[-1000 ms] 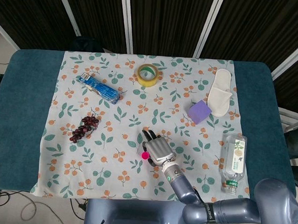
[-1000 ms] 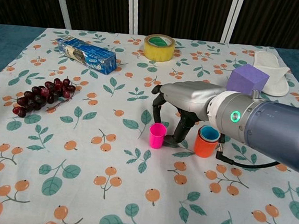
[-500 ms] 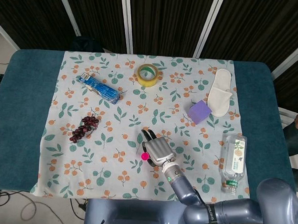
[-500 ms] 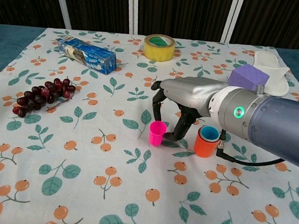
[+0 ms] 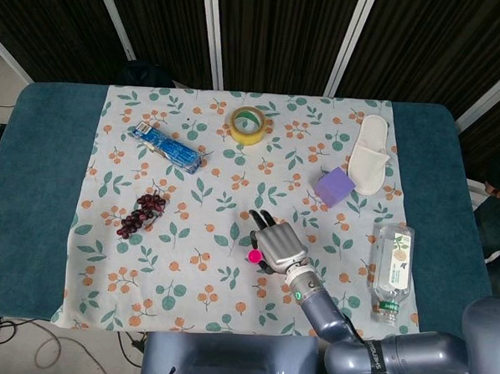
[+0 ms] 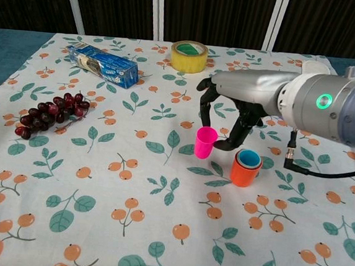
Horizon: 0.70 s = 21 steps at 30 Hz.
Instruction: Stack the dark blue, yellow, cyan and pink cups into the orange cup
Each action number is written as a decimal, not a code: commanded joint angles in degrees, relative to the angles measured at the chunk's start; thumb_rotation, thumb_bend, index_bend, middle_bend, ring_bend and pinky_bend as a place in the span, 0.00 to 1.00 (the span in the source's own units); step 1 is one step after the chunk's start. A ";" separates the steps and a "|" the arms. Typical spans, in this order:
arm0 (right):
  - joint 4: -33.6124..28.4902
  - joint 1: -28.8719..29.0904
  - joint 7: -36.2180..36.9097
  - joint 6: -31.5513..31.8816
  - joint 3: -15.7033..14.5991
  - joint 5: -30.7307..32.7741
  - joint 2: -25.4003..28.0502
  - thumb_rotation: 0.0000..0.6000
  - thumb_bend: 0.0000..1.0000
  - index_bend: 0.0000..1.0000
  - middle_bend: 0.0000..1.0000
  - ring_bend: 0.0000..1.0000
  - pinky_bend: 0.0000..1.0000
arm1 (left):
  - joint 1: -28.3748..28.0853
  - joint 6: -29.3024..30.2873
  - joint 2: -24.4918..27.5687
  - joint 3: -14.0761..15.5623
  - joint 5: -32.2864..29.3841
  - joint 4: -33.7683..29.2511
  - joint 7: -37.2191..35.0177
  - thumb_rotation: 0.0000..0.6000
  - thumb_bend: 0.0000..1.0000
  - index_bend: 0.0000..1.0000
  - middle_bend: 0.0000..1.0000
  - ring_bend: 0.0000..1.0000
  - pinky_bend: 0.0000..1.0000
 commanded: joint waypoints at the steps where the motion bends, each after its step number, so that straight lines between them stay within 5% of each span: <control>1: -3.34 0.03 -0.64 0.46 0.52 1.64 3.54 1.00 0.40 0.51 0.00 0.01 0.74 | 0.00 0.06 -0.02 -0.02 0.03 -0.03 0.03 1.00 0.80 0.16 0.02 0.00 0.00; 5: -6.10 -0.30 -0.69 0.95 0.37 2.53 7.02 1.00 0.40 0.51 0.00 0.01 0.08 | 0.04 0.19 -0.05 -0.02 0.09 -0.09 0.14 1.00 0.80 0.16 0.02 0.00 0.00; 21: -9.38 -2.29 2.82 -0.96 -2.31 1.91 13.37 1.00 0.40 0.52 0.00 0.01 0.07 | 0.05 0.23 -0.18 -0.06 -0.04 -0.09 0.44 1.00 0.80 0.16 0.02 0.00 0.00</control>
